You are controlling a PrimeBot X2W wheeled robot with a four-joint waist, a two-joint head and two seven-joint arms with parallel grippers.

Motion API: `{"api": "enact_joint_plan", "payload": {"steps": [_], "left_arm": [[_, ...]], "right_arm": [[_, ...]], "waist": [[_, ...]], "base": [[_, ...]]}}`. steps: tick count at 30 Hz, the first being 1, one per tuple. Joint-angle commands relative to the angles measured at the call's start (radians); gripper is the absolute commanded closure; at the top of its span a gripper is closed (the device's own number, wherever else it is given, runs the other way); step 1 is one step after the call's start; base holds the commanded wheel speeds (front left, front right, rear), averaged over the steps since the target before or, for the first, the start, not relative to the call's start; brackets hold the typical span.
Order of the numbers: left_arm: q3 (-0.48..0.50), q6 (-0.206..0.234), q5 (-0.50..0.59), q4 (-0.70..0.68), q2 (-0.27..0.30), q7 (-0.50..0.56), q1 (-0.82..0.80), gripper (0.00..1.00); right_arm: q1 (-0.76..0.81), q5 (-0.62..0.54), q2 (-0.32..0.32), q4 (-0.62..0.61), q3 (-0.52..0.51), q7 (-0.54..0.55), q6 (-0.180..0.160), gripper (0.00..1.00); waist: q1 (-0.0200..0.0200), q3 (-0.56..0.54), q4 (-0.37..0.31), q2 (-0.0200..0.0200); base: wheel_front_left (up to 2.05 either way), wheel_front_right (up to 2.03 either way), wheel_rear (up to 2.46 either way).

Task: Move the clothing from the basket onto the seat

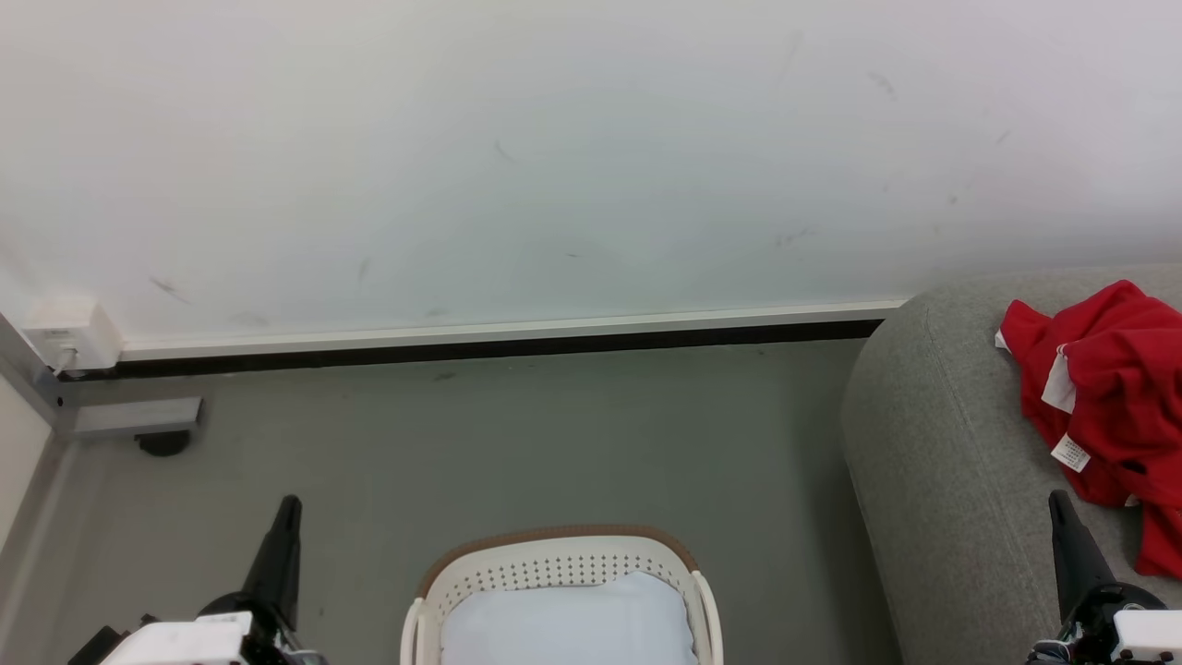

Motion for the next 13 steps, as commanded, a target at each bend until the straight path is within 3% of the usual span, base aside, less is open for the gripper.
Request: {"api": "enact_joint_plan", "payload": {"steps": [1, 13], "left_arm": [[0.003, 0.0, -0.013, -0.003, 0.002, 0.004, -0.008, 1.0], [0.003, 0.0, -0.013, -0.003, 0.002, 0.004, -0.008, 1.0]], "right_arm": [[-0.01, 0.004, -0.003, 0.002, -0.005, 0.003, -0.002, 1.0], [-0.01, -0.003, 0.0, 0.002, -0.008, 0.007, -0.002, 1.0]], "waist": [[0.0, 0.0, 0.0, 0.0], [0.0, 0.0, 0.0, 0.0]], "base": [[0.0, 0.0, 0.0], [0.0, 0.0, 0.0]]}}
